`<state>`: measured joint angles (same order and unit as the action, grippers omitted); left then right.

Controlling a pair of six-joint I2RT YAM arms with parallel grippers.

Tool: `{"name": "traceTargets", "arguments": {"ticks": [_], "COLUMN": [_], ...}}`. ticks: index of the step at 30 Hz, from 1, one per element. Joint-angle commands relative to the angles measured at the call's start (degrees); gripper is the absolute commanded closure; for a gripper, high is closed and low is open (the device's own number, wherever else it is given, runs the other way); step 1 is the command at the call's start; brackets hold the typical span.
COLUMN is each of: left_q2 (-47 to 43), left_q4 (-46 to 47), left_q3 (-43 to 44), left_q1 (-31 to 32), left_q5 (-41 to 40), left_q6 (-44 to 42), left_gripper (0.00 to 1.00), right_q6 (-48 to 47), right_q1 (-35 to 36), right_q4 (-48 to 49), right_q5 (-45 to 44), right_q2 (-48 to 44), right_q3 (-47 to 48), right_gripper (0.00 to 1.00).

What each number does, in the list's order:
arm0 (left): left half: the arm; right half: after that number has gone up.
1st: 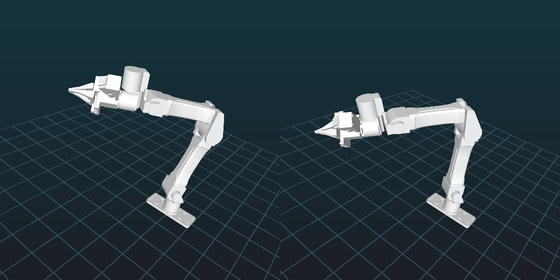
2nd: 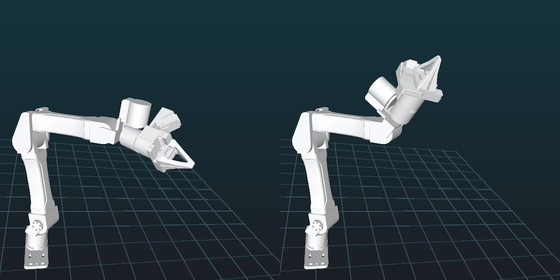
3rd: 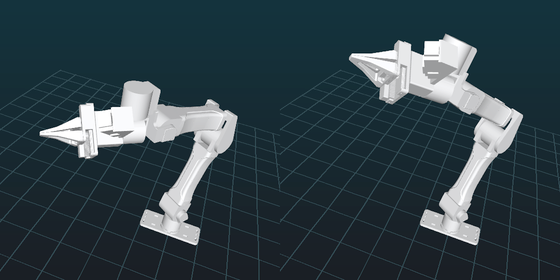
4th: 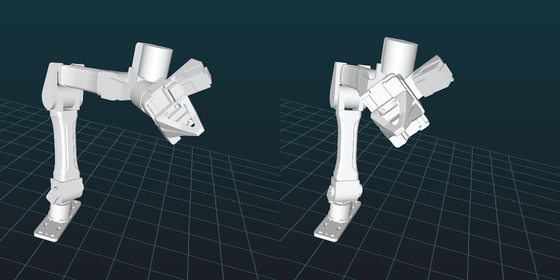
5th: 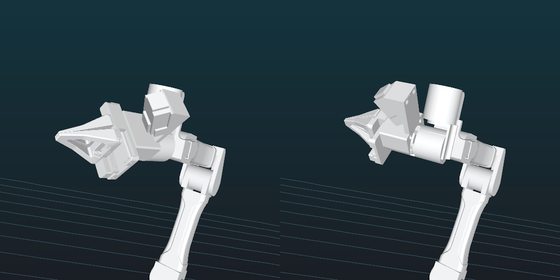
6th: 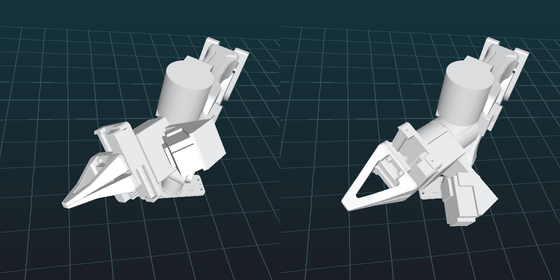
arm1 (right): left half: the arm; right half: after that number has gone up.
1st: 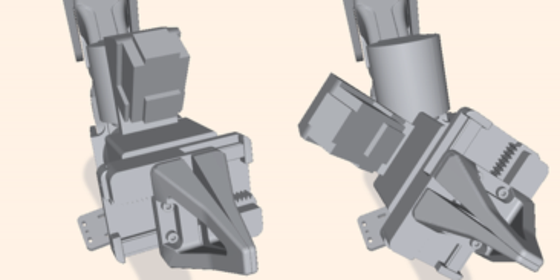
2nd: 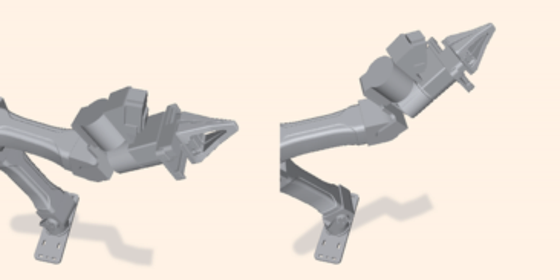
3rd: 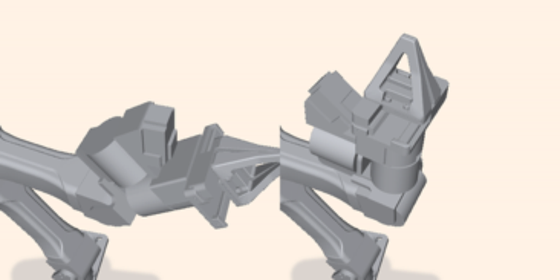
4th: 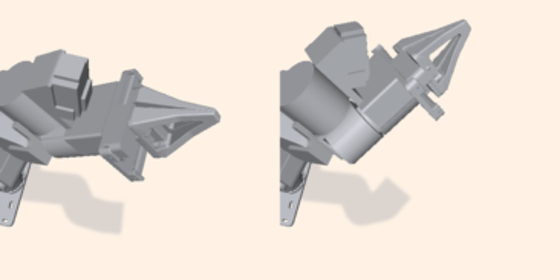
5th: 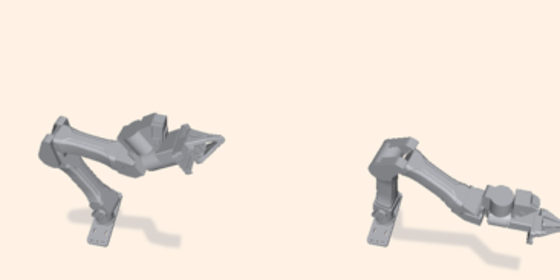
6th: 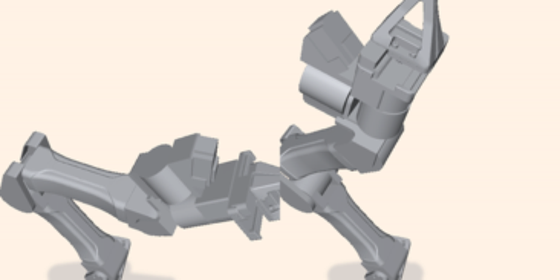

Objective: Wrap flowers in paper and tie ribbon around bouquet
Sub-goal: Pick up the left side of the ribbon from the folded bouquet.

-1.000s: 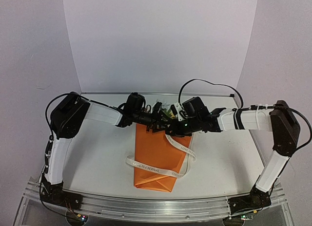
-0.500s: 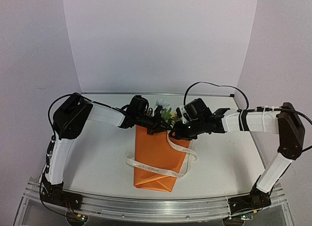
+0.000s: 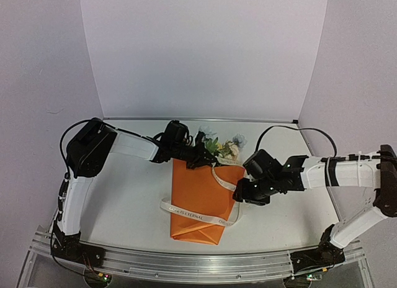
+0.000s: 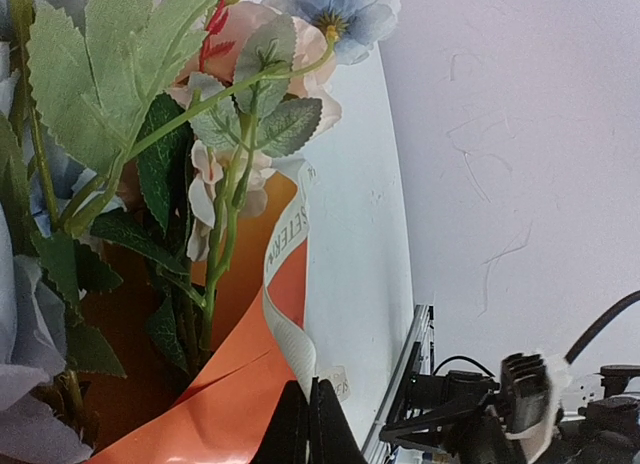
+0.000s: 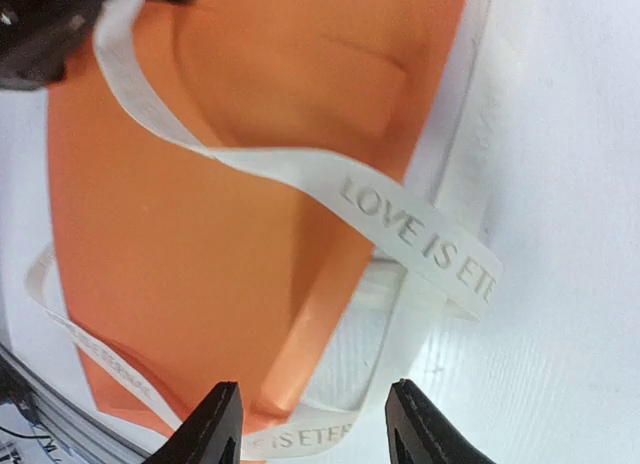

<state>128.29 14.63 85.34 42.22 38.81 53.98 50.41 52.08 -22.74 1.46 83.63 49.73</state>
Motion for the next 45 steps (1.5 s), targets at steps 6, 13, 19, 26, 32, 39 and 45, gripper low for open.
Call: {"name": "traceTargets", "arguments": {"ticks": [6, 13, 19, 26, 32, 39, 45], "left_q2": [-3.9, -4.7, -4.5, -3.9, -3.0, -2.4, -4.7], "left_q4": [1.4, 0.5, 0.4, 0.2, -0.4, -1.7, -2.0], "left_q3": [-0.5, -1.3, -1.1, -0.2, 1.2, 2.5, 0.4], "left_q1": [0.5, 0.5, 0.5, 0.5, 0.5, 0.5, 0.5], "left_q5": [-1.3, -2.4, -2.7, -2.7, -2.4, -2.5, -3.8], "left_q6": [-0.7, -1.4, -1.4, -1.6, -1.9, -2.8, -4.0], "left_gripper": [1.00, 1.00, 1.00, 1.00, 1.00, 1.00, 1.00], "right_q6": [11.5, 12.9, 13.2, 13.7, 10.6, 9.5, 6.6], "right_q1": [4.6, 4.8, 6.0, 6.8, 9.9, 11.4, 8.8], "right_q4": [-2.3, -2.2, -2.2, -2.5, -6.9, -10.9, -15.2], "right_q5": [-7.1, -8.9, -8.2, -8.5, -7.4, -7.4, -12.1], "right_q2": [7.4, 9.7, 11.9, 8.7, 6.6, 2.6, 2.5], "right_q3": [1.4, 0.3, 0.9, -0.1, 6.1, 12.1, 20.1], "right_gripper": [0.44, 0.48, 0.55, 0.87, 1.00, 1.00, 1.00]}}
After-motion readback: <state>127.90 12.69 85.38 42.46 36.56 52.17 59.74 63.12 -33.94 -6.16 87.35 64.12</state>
